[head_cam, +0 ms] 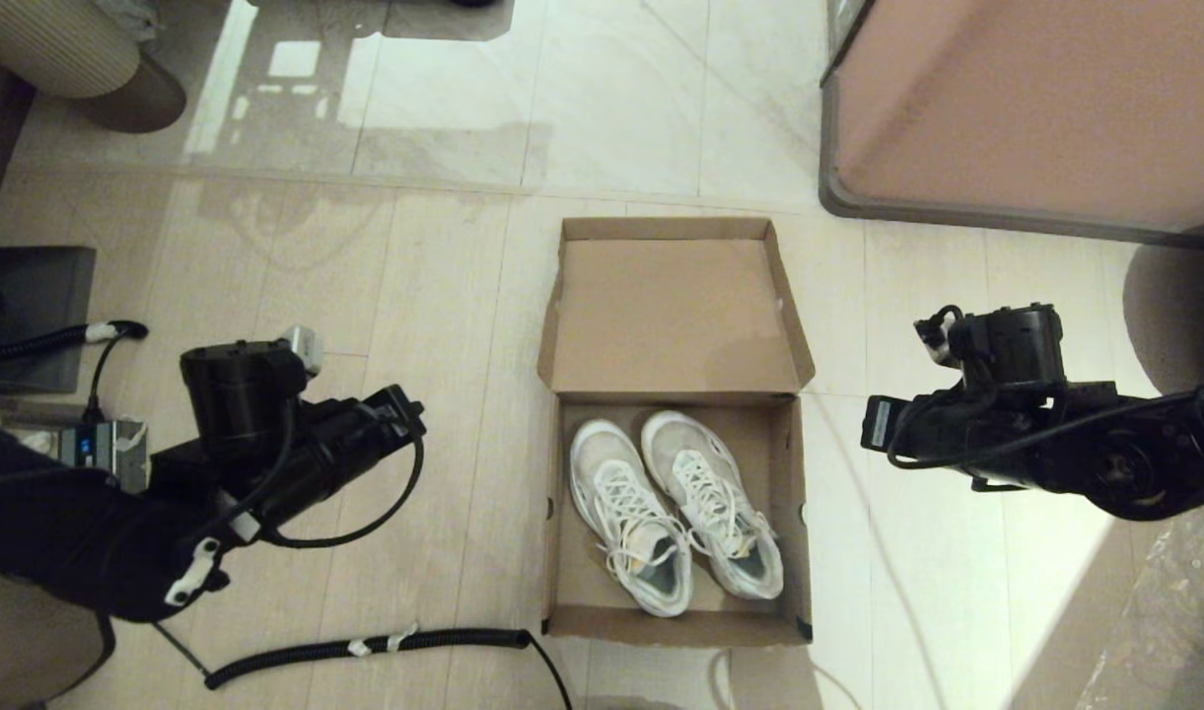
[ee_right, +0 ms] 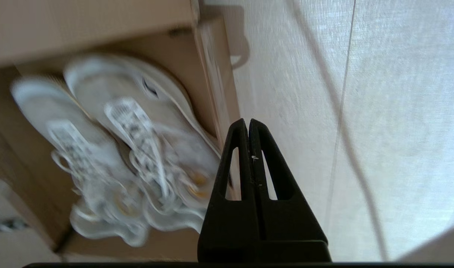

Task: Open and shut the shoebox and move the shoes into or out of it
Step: Close the shoe box

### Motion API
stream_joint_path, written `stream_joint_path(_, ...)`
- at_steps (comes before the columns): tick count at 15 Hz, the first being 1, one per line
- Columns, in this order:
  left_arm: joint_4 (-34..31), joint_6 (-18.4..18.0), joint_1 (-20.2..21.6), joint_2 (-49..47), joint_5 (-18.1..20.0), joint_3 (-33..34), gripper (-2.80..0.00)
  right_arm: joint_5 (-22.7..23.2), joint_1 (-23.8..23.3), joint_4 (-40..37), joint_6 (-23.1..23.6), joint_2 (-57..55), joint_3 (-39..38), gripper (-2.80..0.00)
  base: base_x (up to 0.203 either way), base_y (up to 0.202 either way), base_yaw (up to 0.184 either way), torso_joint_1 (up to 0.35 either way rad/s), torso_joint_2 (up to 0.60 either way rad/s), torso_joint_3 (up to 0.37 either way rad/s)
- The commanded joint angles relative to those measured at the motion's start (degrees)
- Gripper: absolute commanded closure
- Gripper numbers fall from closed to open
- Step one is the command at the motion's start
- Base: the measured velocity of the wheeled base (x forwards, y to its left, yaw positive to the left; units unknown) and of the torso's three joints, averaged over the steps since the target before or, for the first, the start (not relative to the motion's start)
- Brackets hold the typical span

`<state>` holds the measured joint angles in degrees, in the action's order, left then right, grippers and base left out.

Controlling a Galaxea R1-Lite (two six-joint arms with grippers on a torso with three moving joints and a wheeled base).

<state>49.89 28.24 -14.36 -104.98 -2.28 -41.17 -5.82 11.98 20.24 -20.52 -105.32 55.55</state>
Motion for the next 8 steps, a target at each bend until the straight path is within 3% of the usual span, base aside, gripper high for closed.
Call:
stream_joint_path(1, 0.21, 0.36, -0.45, -4.95, -0.14, -2.95, 0.0, 1.49, -1.23, -5.25, -5.07, -3.34, 8.46, 0.0, 0.0, 0.0, 0.0, 0.0, 0.0, 0.0)
stream_joint_path(3, -0.12, 0.34, -0.64, -8.67, -0.21, -8.24, 0.0, 4.26, -2.79, -11.83, -10.03, -7.41, 18.61, 0.0, 0.0, 0.0, 0.0, 0.0, 0.0, 0.0)
stream_joint_path(5, -2.48, 0.64, -0.89, -10.9, 0.39, -14.05, 0.0, 6.61, -4.62, -18.6, -12.1, -12.27, 29.12, 0.0, 0.0, 0.0, 0.0, 0.0, 0.0, 0.0)
stream_joint_path(8, -5.59, 5.27, -2.44, -14.52, 4.78, -22.94, 0.0, 10.61, -7.84, -26.94, -14.07, -21.41, 43.2, 0.0, 0.0, 0.0, 0.0, 0.0, 0.0, 0.0)
